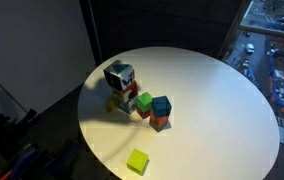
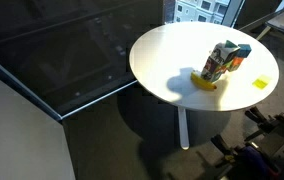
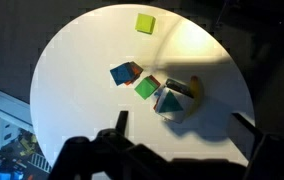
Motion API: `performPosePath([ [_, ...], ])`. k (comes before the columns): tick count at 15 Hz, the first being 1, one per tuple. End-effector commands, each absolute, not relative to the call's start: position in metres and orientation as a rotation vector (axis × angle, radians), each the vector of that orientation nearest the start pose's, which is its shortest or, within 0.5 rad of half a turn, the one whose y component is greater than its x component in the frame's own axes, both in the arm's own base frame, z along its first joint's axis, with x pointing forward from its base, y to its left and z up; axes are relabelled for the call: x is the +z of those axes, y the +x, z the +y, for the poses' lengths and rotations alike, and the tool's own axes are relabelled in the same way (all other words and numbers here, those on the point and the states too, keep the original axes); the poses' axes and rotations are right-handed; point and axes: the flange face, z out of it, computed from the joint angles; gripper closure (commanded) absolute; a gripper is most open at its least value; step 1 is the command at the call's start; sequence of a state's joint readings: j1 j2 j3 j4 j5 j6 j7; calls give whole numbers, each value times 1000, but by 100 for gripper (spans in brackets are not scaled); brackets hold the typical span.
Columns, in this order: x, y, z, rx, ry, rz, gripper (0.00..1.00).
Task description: Move the soft cube from the top of the left stack and place it on the blue block on the right stack
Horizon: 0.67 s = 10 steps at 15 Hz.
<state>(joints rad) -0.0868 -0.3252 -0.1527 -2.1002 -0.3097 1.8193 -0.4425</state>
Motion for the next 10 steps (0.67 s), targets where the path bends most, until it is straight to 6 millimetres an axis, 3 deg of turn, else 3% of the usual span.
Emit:
performPosePath([
  [1, 560, 444, -142, 75, -3360, -474, 0],
  [10, 560, 448, -141, 74, -3353, -460, 0],
])
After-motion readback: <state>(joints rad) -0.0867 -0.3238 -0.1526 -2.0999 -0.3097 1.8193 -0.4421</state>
